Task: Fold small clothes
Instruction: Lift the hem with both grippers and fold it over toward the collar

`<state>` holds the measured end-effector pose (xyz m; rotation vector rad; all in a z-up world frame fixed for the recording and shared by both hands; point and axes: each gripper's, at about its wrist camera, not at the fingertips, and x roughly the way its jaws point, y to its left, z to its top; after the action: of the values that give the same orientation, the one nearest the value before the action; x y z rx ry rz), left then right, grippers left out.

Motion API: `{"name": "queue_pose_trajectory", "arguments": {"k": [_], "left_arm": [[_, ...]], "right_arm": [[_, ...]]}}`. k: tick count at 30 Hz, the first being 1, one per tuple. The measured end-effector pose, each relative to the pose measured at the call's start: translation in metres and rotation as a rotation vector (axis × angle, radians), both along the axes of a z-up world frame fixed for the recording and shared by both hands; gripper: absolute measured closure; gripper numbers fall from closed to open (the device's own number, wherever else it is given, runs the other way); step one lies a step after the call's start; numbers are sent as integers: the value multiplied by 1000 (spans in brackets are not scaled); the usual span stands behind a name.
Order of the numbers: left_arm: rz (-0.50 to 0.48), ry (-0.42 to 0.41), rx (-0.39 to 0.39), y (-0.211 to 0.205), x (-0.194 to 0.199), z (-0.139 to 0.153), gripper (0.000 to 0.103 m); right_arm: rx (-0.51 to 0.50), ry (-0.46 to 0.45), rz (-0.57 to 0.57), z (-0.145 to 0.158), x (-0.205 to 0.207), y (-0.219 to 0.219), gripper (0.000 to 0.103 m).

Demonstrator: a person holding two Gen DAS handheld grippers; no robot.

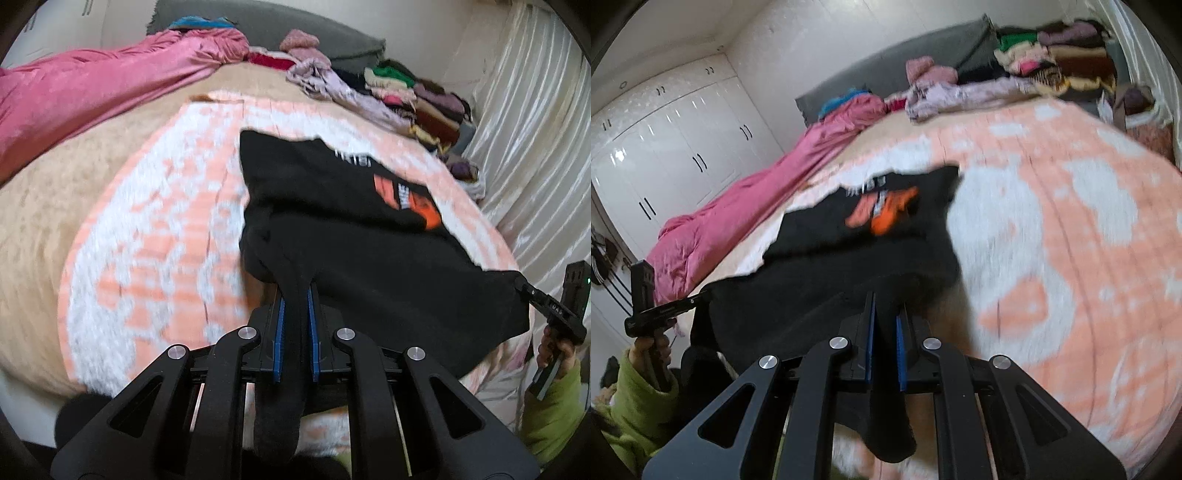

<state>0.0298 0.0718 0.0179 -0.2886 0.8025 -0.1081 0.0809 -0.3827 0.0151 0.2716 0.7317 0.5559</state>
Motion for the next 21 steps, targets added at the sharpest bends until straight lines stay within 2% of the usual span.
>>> {"name": "queue_pose_trajectory", "arguments": {"k": [7, 13, 21], "left_arm": [[32, -36, -26, 10, 31, 21, 99], [49, -60, -3, 9, 65, 37, 99], [64, -62, 33, 12, 97, 43, 99]], "right_arm": [[1, -75, -45, 24, 39, 3, 95], [-45, -122, -61, 39, 73, 15, 95], [-63, -136, -77, 45, 104, 23, 95]]}}
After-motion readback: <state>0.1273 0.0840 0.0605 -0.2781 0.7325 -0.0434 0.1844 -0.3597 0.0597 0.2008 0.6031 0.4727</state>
